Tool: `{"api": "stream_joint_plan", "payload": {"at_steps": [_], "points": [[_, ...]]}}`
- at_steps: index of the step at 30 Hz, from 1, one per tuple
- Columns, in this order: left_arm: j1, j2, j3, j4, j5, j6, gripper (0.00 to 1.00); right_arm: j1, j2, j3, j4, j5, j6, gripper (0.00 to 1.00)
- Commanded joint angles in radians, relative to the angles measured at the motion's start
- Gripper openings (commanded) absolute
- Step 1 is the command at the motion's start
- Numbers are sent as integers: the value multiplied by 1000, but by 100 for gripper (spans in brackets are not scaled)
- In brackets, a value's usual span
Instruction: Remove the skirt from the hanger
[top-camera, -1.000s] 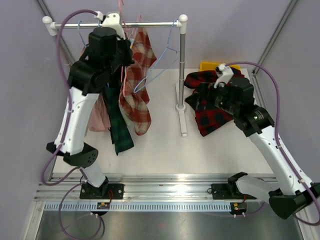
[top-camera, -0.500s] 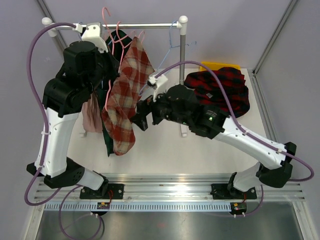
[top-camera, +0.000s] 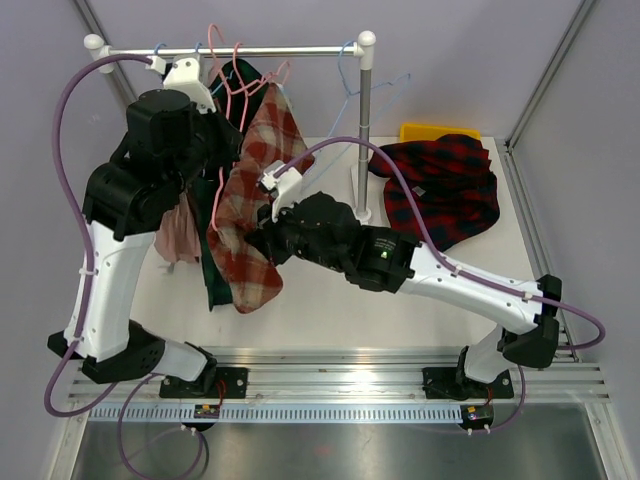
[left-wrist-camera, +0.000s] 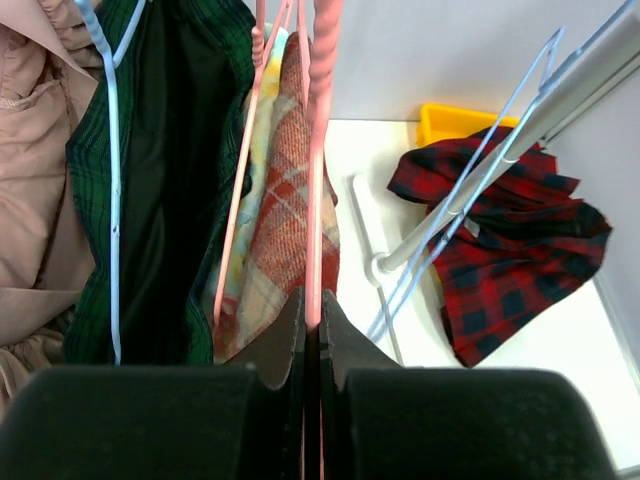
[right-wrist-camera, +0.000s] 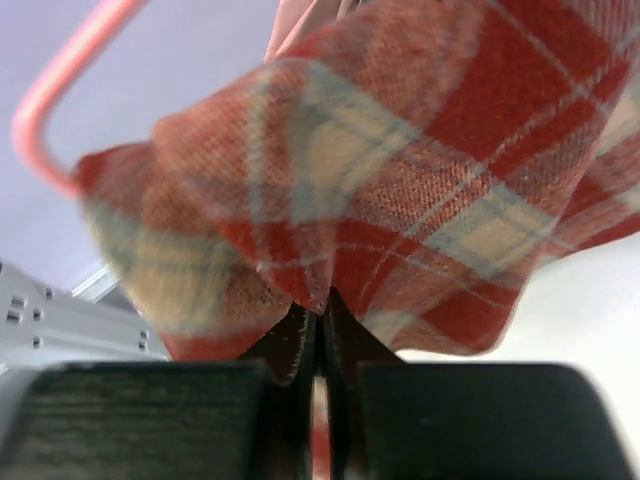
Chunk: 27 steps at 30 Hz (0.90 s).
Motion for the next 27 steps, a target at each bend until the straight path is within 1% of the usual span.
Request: {"api": "stream_joint_plan", "payload": {"at_steps": [1,4,5,7,8,9,10,11,12,13,14,15,16,17,19,20,24,27], "points": [[3,-70,15,130,36,-10,0,2,33,-43,103,82,-15,0],[3,-67,44,113,10,18,0,17,-22,-127,112,105,2,0],[3,-64,52,108,-22,27,0,42,-50,-200,113,122,20,0],[3,-58,58,111,-65,61,0,80,-155,-282,94,190,37,0],[3,-55,60,119,-111,73,0,103,-194,-364,77,219,60,0],[3,-50,63,124,-136,90,0,161,-230,-408,59,278,77,0],[6,-35,80,136,-157,117,0,189,-302,-449,10,309,96,0],[9,-23,95,139,-190,131,0,215,-333,-519,-21,340,153,0],[12,-10,113,144,-200,142,0,279,-385,-550,-54,392,187,0],[18,20,133,144,-210,163,0,307,-407,-576,-123,414,225,0],[21,36,184,142,-222,171,0,344,-425,-616,-156,440,300,0],[23,51,210,139,-225,180,0,378,-456,-633,-183,490,334,0],[29,66,236,138,-227,193,0,446,-467,-646,-232,516,369,0],[29,88,271,138,-225,199,0,479,-473,-658,-258,541,435,0],[29,97,291,136,-219,205,0,555,-473,-660,-320,621,492,0],[29,96,284,138,-211,205,0,570,-466,-643,-335,642,523,0],[30,74,239,121,-205,207,0,623,-388,-551,-421,768,555,0],[29,40,213,125,-251,243,0,660,-340,-512,-495,833,604,0]]}}
